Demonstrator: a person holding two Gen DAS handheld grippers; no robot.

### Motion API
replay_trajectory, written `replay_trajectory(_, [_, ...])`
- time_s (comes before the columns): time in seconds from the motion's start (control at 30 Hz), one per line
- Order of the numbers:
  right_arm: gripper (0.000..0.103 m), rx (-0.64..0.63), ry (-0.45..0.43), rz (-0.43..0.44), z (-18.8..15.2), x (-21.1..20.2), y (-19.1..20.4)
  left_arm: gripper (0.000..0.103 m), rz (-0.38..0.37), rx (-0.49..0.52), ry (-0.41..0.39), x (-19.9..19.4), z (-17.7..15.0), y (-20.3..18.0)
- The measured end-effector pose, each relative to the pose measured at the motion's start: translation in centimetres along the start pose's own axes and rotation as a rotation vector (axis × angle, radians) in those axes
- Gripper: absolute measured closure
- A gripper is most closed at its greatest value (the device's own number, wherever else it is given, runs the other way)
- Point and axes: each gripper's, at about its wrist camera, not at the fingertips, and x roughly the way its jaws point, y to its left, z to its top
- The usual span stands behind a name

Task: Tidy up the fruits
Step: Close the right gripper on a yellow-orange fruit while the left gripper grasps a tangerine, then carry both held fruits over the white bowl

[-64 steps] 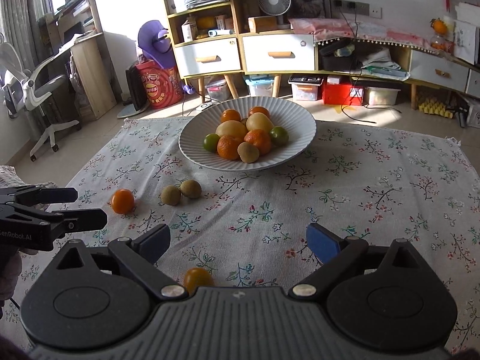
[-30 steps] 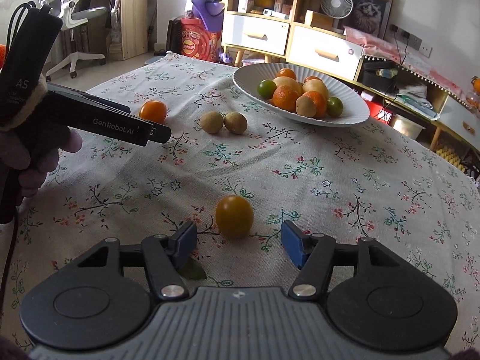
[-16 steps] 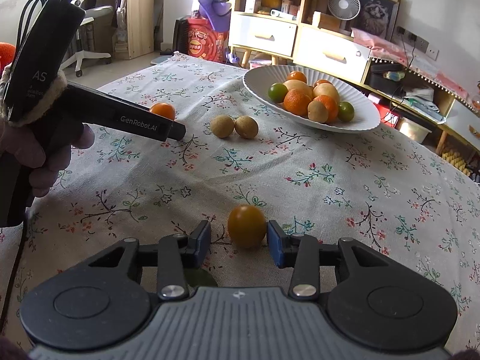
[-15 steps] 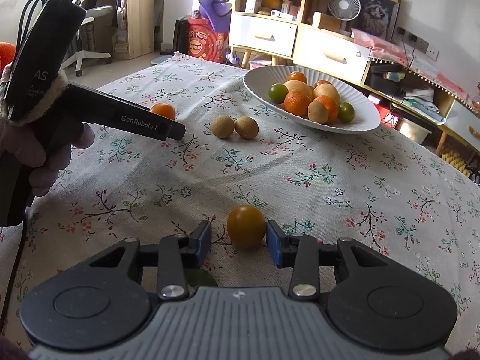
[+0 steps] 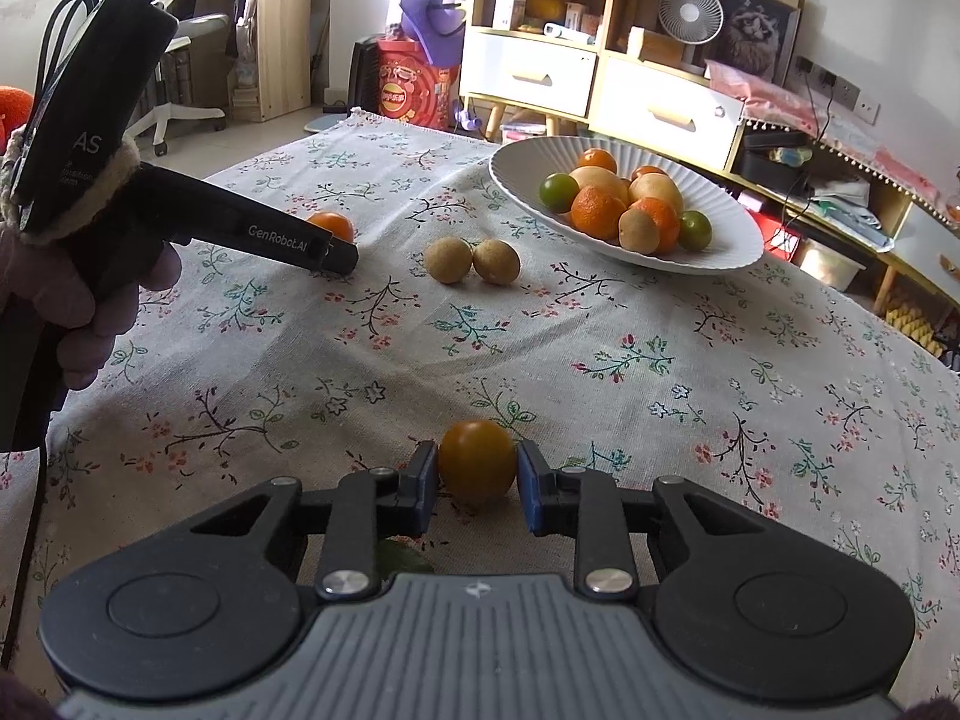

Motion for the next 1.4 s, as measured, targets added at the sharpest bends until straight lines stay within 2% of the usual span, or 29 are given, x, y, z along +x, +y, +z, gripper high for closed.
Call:
replay_trajectory(0.5, [0.078,0.041,-0.018,0.017,1.0,-0.4,-0.4,0.081,-0.065,0.01,0.029,-0.6,0.2,-1.3])
replay_trajectory(0.87, [0.078,0.187,-0.049,0.011,2.9,-0.3,-3.4,0.081,-0.141,-0.004,0.021,-1.5,0.7,-2.7])
replay_trajectory(1.23, [0.078,0.282,-0.089,0.0,4.6,0.0,-6.0,0.081,-0.197,-0.052,-0.014,-2.2,2.3,-4.3])
replay_trajectory(1.4, [0.078,0.307,-0.101,-0.009,5.6,0.4,-7.3,0.081,-0.21,-0.032,-0.033,-2.1,3.6,-5.3])
